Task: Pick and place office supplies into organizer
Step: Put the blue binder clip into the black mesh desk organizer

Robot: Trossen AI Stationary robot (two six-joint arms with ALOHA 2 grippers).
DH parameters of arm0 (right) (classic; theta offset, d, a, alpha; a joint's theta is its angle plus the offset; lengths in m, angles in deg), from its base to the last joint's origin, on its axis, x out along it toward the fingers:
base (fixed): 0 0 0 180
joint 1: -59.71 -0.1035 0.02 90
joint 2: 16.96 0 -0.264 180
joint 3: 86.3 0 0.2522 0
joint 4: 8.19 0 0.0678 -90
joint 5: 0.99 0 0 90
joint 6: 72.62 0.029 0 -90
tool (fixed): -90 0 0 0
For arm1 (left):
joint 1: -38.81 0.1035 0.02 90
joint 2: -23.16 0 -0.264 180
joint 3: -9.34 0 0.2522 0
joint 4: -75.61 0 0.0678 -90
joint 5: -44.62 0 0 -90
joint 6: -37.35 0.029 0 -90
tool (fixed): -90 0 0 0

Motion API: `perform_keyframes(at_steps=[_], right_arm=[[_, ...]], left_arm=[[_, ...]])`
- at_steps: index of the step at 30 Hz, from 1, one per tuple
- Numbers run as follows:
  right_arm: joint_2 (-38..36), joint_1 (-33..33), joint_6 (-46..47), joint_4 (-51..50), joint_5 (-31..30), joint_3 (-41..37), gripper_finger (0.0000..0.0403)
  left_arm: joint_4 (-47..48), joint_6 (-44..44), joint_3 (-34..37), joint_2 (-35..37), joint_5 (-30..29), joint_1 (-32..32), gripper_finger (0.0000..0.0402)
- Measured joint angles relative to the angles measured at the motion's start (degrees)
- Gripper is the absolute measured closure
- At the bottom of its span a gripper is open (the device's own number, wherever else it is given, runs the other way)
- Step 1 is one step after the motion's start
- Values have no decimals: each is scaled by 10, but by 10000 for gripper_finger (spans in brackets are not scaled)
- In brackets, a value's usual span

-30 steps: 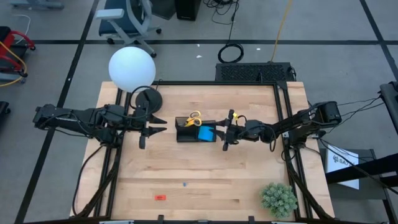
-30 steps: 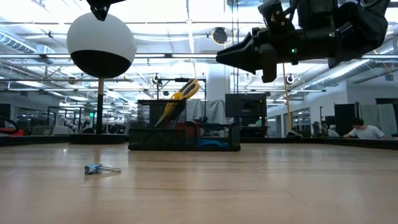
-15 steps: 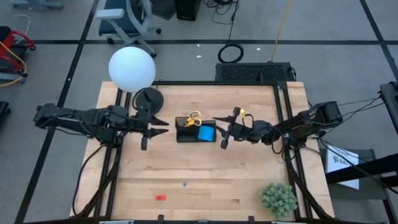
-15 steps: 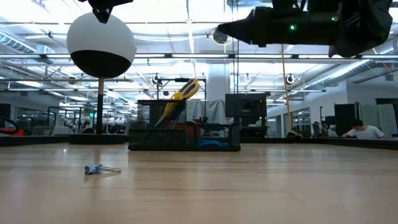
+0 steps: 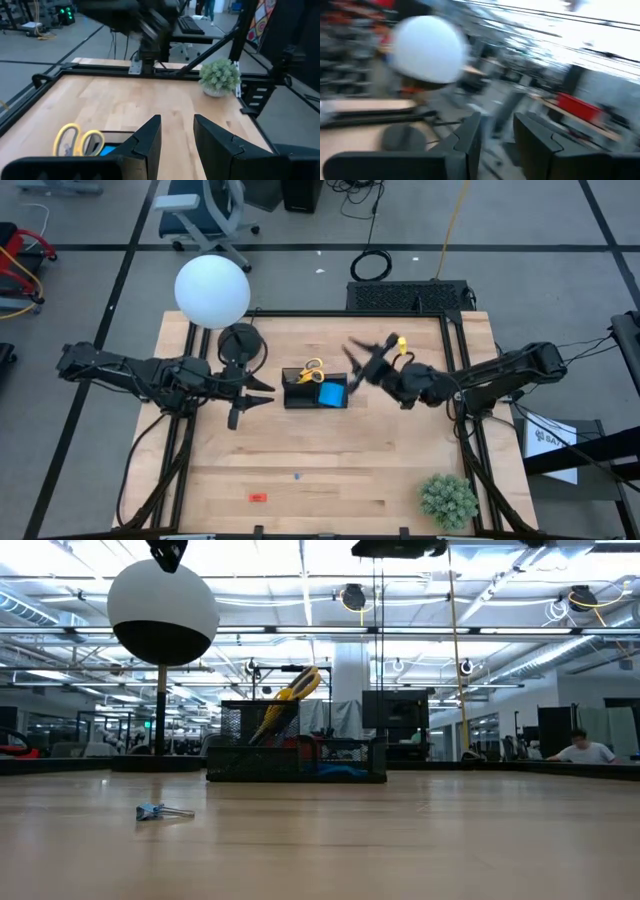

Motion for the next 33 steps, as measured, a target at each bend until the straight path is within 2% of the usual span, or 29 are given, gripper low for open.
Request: perform_keyframes(at_steps=[2,4,12,23,33], right_arm=[[0,7,-19,7,-51,19,298],[0,13,-46,18,-75,27,298],[0,23,-112,36,-77,27,298],[0,23,-114,21,-74,27,298],[0,23,-114,21,-74,27,298]], left_arm=[[0,-1,0,0,0,-9,282],[-1,-1,0,0,-1,-20,282],[-2,16,0,0,-20,-49,282],[23,29,0,-2,-20,-79,282],[25,32,0,-78,-20,-100,282]])
